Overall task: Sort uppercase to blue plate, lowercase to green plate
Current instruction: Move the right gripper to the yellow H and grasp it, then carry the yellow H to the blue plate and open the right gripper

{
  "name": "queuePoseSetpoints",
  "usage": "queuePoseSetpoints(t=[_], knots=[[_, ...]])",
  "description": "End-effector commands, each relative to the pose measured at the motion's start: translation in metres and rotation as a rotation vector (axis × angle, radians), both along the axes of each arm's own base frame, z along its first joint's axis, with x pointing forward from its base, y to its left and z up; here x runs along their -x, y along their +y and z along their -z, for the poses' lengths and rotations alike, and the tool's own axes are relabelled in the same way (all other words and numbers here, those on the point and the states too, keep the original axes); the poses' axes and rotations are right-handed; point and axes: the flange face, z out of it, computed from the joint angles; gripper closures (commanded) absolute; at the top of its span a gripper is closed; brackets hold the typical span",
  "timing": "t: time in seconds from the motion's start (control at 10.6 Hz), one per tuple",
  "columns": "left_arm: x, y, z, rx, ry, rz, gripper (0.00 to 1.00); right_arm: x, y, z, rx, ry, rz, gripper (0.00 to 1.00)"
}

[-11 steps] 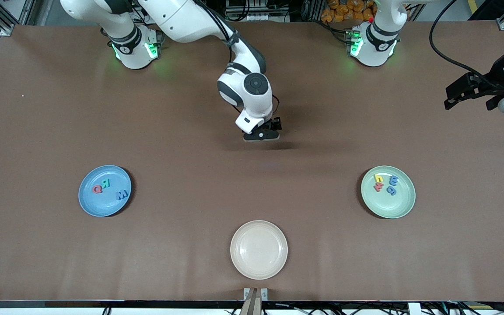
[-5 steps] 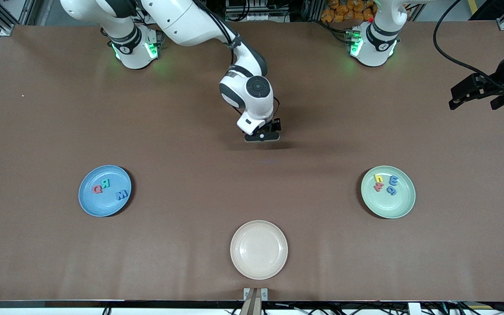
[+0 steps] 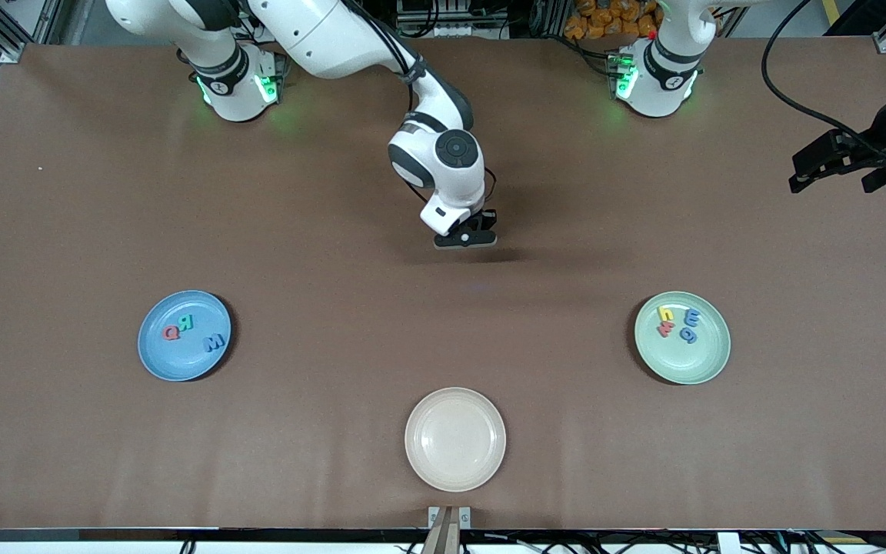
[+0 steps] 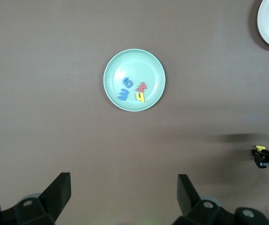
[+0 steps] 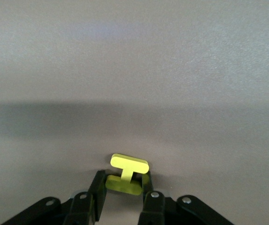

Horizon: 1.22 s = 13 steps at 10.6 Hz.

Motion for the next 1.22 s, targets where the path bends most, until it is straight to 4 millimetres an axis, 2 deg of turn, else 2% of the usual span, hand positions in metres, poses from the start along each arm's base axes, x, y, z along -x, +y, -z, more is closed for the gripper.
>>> queuePoseSetpoints(t=[0.0, 0.19, 0.28, 0.38, 0.56, 0.66, 0.75, 0.94, 1.13], knots=[[0.003, 0.000, 0.000, -0.026, 0.007, -0.008, 0.00, -0.006, -0.006, 0.002, 0.017, -0.011, 0.006, 1.00], [0.003, 0.000, 0.000, -0.026, 0.007, -0.010, 0.00, -0.030, -0.020, -0.019, 0.006, -0.026, 0.024, 1.00], [0.004, 0.000, -0.001, -0.026, 0.004, -0.008, 0.00, -0.049, -0.040, -0.035, 0.034, -0.013, -0.002, 1.00], [0.005, -0.002, -0.003, -0.026, 0.001, -0.005, 0.00, -0.077, -0.072, -0.058, 0.058, 0.005, -0.035, 1.00], [0.005, -0.003, -0.005, -0.026, -0.004, -0.004, 0.00, -0.128, -0.147, -0.087, 0.106, 0.067, -0.100, 1.00], [0.006, -0.003, -0.006, -0.026, -0.006, -0.002, 0.00, -0.148, -0.183, -0.093, 0.119, 0.095, -0.128, 1.00], [0.006, -0.004, -0.006, -0.026, -0.006, -0.002, 0.00, -0.164, -0.221, -0.094, 0.123, 0.119, -0.160, 1.00], [0.006, -0.005, -0.005, -0.026, -0.004, 0.000, 0.00, -0.202, -0.312, -0.092, 0.098, 0.142, -0.221, 1.00], [0.006, -0.005, -0.005, -0.026, -0.004, 0.000, 0.00, -0.228, -0.396, -0.089, 0.066, 0.154, -0.335, 1.00]])
